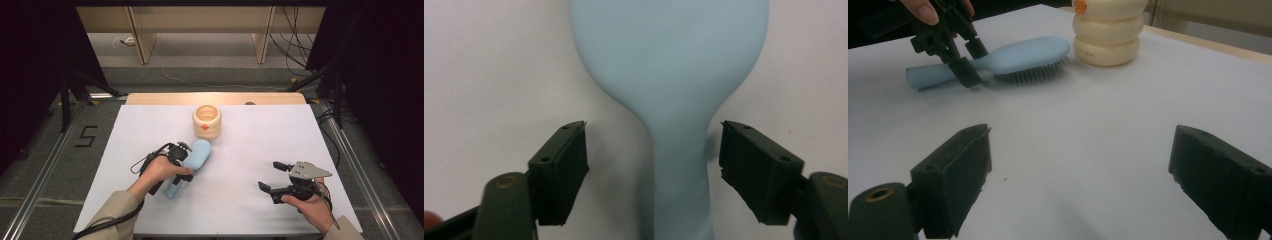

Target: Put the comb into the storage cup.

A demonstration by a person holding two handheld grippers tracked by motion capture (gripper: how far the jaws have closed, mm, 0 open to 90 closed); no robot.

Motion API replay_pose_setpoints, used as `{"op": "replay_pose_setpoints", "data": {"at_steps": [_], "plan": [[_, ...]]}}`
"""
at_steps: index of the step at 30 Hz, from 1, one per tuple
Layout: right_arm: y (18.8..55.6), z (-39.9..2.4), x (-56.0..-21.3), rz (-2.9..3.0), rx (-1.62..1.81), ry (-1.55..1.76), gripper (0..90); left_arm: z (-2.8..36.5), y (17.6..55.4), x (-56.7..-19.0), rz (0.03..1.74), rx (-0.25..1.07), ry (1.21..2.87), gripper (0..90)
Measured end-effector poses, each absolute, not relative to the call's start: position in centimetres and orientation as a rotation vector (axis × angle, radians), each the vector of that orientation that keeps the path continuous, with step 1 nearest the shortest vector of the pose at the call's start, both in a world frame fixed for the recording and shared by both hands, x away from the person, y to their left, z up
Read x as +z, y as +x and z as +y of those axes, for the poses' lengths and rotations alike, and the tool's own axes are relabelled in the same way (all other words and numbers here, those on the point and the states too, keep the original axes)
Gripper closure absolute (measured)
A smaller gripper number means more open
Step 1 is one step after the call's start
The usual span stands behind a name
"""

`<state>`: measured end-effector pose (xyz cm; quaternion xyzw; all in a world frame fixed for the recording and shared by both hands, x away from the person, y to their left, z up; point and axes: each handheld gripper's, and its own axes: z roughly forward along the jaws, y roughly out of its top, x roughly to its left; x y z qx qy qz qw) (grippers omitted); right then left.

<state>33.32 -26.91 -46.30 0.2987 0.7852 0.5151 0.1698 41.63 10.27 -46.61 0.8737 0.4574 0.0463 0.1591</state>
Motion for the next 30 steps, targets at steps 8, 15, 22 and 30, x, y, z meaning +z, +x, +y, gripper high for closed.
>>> {"op": "replay_pose_setpoints", "data": {"at_steps": [8, 15, 22, 30], "plan": [[33.33, -26.91, -46.30, 2.232, 1.464, 0.847, 11.0, 10.17, 41.76, -46.50, 1.311, 0.118, 2.508, 41.3], [33.34, -26.90, -46.33, 2.231, 1.463, 0.848, 11.0, 9.79, 41.79, -46.39, 1.327, 0.119, 2.518, 49.7], [33.33, -26.90, -46.34, 2.234, 1.461, 0.848, 11.0, 9.74, 41.97, -46.28, 1.332, 0.109, 2.519, 56.9], [33.33, -26.88, -46.36, 2.234, 1.461, 0.848, 11.0, 9.70, 41.90, -46.27, 1.354, 0.086, 2.490, 67.9]]}}
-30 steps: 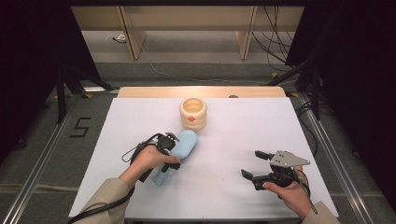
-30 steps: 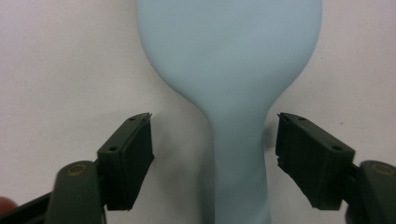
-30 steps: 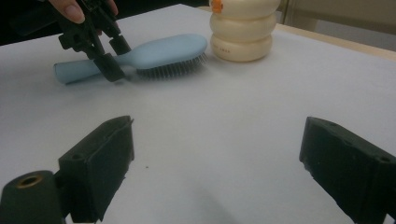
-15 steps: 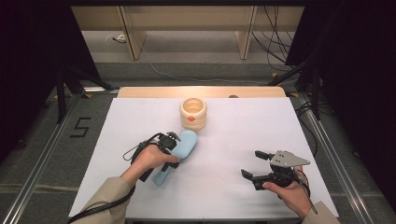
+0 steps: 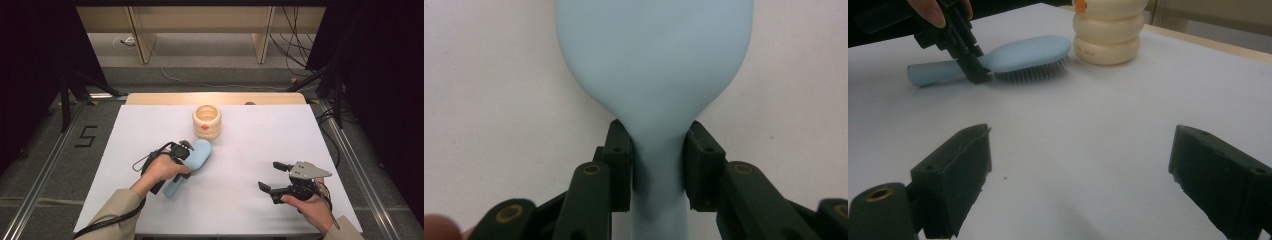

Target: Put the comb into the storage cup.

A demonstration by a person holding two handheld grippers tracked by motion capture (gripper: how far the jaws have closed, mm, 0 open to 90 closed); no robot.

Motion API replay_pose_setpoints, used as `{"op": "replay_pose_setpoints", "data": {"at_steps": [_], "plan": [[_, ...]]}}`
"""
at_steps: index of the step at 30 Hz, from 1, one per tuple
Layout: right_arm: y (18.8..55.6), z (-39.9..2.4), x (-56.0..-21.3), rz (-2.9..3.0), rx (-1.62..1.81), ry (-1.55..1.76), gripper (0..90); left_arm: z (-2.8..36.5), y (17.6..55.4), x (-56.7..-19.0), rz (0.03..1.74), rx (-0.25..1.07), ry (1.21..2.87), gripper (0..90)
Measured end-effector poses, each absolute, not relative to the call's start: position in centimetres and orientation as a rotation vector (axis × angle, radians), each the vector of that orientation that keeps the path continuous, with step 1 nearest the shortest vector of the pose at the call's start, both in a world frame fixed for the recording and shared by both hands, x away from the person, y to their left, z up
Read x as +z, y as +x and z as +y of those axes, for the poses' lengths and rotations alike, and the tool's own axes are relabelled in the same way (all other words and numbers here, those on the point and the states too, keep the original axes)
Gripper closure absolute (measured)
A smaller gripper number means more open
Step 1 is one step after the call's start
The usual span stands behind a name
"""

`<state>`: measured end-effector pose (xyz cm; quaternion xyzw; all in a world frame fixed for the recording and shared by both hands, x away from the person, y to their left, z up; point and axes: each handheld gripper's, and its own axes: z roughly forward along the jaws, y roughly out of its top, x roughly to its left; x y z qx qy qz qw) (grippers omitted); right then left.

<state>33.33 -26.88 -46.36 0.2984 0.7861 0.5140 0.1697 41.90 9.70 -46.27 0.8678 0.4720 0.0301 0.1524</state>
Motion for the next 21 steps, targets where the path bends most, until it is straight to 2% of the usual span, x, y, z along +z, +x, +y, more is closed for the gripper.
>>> {"op": "replay_pose_setpoints", "data": {"at_steps": [13, 21], "plan": [[33.34, -26.89, -46.37, 2.237, 1.461, 0.848, 11.0, 9.96, 42.00, -46.23, 1.406, 0.032, 2.453, 69.1], [33.34, -26.86, -46.38, 2.235, 1.460, 0.849, 11.0, 10.15, 41.63, -46.40, 1.380, 0.066, 2.408, 69.3]]}}
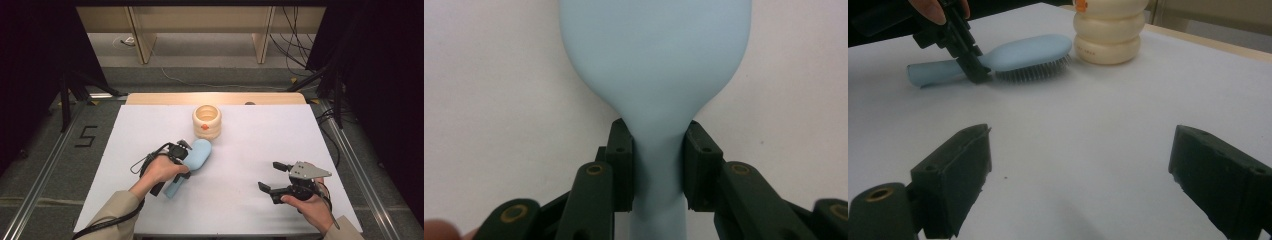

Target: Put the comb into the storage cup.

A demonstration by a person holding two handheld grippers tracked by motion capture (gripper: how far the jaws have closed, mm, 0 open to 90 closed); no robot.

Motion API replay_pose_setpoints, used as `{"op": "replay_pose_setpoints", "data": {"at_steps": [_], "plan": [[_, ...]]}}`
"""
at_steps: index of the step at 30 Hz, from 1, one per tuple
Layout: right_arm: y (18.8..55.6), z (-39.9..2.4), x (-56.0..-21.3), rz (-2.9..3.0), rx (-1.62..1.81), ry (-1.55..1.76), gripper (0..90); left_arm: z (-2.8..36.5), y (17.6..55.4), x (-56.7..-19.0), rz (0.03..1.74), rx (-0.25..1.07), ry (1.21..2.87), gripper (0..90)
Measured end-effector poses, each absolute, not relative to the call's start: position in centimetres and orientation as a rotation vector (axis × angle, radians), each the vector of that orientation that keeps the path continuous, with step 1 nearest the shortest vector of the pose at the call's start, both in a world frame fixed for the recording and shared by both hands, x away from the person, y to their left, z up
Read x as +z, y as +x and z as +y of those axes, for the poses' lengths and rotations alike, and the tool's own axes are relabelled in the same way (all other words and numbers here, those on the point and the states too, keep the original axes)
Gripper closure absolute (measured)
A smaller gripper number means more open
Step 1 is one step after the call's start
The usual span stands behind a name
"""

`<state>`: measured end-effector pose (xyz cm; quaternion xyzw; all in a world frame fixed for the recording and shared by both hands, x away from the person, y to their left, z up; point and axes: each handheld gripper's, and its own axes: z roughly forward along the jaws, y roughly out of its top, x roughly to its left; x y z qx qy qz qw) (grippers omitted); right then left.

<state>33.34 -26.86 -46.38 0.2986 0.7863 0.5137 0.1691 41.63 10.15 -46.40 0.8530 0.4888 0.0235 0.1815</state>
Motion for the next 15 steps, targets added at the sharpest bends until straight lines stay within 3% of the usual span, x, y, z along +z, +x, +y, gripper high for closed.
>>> {"op": "replay_pose_setpoints", "data": {"at_steps": [15], "plan": [[33.33, -26.86, -46.40, 2.236, 1.462, 0.849, 11.0, 10.85, 40.85, -45.74, 1.326, 0.162, 2.288, 69.4]]}}
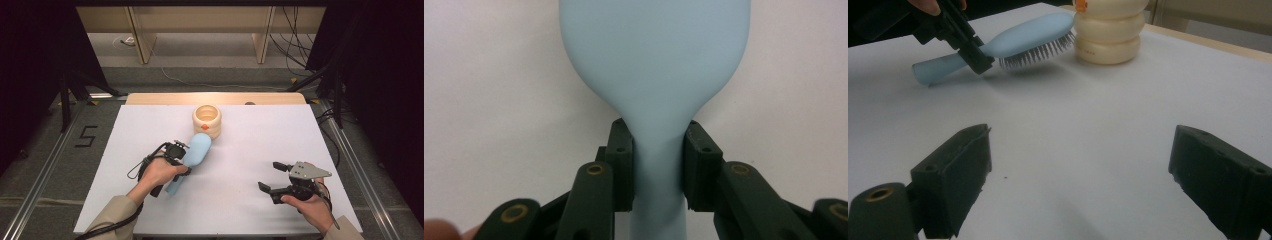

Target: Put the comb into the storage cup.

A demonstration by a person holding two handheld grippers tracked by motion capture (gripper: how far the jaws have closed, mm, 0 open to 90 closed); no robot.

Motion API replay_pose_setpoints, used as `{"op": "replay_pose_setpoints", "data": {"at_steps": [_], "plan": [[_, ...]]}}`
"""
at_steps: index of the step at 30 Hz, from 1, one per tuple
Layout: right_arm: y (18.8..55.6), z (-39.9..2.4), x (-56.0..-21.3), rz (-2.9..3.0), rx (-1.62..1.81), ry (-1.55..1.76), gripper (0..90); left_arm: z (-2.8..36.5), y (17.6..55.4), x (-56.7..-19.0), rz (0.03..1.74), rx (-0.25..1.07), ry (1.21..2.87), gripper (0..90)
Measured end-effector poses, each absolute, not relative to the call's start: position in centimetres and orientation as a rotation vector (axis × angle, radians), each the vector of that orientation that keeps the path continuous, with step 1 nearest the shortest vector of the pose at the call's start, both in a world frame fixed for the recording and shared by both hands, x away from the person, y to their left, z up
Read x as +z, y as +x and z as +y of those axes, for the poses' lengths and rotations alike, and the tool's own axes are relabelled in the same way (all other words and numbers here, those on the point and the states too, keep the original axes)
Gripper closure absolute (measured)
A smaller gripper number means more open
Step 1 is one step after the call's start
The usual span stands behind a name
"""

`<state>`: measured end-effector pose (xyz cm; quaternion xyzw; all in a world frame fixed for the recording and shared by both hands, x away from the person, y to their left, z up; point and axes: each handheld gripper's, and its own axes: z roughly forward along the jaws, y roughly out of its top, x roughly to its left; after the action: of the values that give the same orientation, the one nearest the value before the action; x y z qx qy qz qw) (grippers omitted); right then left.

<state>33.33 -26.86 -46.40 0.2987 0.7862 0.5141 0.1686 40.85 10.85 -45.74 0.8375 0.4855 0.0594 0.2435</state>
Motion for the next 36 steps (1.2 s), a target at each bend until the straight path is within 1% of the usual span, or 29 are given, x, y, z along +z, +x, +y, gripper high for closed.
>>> {"op": "replay_pose_setpoints", "data": {"at_steps": [11, 18, 36], "plan": [[33.3, -26.8, -46.4, 2.238, 1.456, 0.849, 11.0, 11.5, 39.8, -45.4, 1.299, 0.231, 2.116, 69.4], [33.3, -26.8, -46.5, 2.240, 1.455, 0.851, 11.0, 11.5, 39.0, -45.1, 1.238, 0.301, 2.080, 69.4], [33.2, -26.3, -46.5, 2.240, 1.456, 0.835, 9.9, 11.4, 38.2, -44.1, 1.185, 0.340, 1.934, 69.4]]}}
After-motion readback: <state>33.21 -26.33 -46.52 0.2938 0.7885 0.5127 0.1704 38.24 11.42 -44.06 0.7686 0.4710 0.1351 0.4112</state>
